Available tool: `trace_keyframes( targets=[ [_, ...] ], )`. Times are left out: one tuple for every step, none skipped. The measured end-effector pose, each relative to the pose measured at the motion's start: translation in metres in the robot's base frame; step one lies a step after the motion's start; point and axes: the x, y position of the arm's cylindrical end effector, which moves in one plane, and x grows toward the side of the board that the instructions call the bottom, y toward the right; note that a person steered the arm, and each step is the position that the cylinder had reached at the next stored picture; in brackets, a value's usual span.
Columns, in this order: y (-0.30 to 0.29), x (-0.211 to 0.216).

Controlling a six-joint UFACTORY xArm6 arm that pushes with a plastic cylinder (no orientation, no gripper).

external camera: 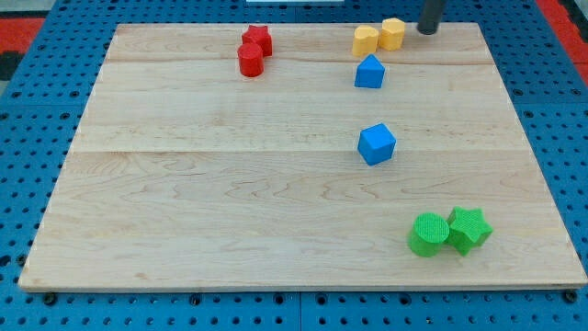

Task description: Move the yellow hexagon closer to the red star

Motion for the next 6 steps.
trace_keyframes(
  targets=[
    [-0.065, 0.013],
    [-0.123, 0.032],
    [-0.119, 0.029],
    [-0.076, 0.001],
    [-0.137, -0.010],
    [-0.195, 0.004]
  ],
)
